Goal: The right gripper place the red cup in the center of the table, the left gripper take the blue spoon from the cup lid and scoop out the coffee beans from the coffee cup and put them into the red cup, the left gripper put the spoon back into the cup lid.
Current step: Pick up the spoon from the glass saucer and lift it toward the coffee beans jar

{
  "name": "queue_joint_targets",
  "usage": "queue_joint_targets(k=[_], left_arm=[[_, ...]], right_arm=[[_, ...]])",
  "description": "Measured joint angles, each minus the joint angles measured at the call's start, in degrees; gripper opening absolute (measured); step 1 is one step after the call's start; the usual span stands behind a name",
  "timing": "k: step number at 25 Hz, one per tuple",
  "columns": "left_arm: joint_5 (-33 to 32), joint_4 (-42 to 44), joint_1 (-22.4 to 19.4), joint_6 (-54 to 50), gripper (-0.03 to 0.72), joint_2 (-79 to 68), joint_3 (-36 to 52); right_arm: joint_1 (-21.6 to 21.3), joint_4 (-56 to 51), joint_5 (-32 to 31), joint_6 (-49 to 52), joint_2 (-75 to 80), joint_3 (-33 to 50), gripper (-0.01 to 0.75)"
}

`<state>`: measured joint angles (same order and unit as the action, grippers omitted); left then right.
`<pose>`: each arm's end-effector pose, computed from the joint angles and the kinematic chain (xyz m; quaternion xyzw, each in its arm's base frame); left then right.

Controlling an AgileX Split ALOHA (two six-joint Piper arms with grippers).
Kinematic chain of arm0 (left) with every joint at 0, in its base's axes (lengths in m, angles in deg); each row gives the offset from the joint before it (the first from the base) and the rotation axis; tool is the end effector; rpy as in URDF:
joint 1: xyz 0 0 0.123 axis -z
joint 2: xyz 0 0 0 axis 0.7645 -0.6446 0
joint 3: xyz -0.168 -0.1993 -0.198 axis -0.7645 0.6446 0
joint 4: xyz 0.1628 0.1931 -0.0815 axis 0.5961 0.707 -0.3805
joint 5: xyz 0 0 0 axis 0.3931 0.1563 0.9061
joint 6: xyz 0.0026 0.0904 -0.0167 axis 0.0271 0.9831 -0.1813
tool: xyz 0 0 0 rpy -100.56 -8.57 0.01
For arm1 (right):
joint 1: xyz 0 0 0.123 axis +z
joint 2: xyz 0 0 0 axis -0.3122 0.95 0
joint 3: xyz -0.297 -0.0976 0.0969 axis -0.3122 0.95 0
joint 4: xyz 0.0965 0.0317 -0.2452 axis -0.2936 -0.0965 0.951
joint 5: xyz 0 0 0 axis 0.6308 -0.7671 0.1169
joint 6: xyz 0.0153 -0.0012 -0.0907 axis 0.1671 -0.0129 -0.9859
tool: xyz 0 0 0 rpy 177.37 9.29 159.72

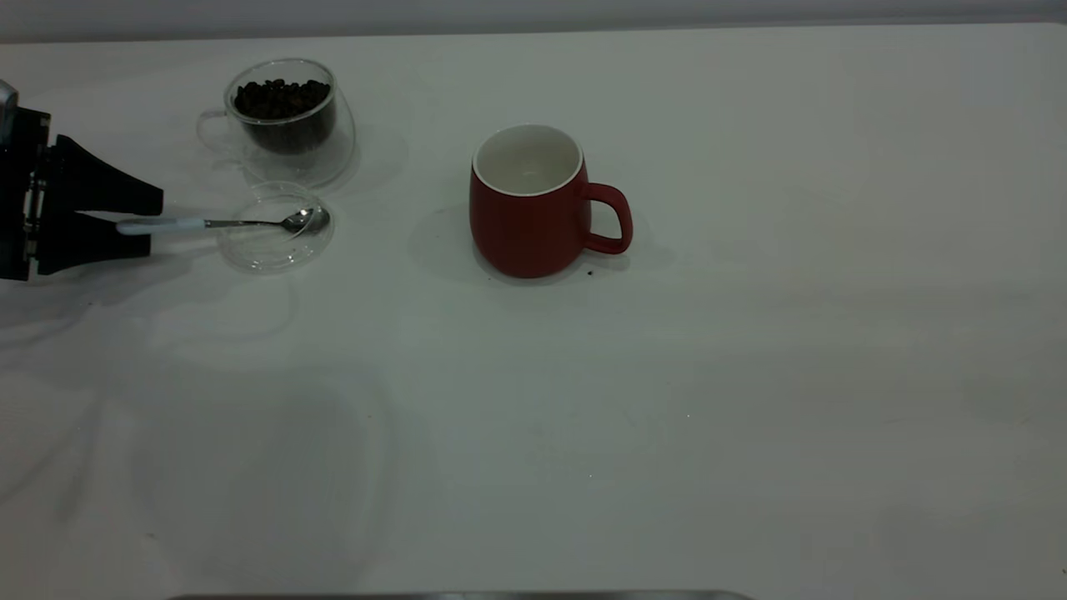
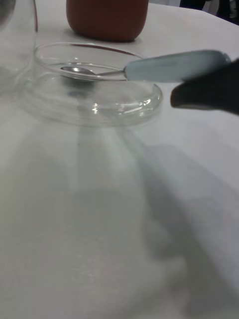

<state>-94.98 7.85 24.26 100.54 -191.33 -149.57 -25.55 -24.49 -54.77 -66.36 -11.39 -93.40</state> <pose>0.4172 0.1198 -0.0200 -0.1142 0.8928 -0.4147 0.1339 -0.0356 0.0079 0.2686 0.0056 0.8735 -0.0389 0.4853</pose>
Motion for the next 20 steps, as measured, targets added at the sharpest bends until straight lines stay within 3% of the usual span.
queue_joint_targets(k=[8,15,20], left_arm=[[-1.6,-0.1,0.0,0.1,0.35,0.0,0.0],[-1.7,-0.1,0.0,0.1,0.153,0.0,0.0],[-2.2,-0.1,0.0,0.1,0.127,0.0,0.0]], right_arm=[[0.0,0.0,0.0,0.0,0.0,0.0,0.573],[0.0,0.0,0.0,0.0,0.0,0.0,0.573],[0.0,0.0,0.0,0.0,0.0,0.0,0.573]])
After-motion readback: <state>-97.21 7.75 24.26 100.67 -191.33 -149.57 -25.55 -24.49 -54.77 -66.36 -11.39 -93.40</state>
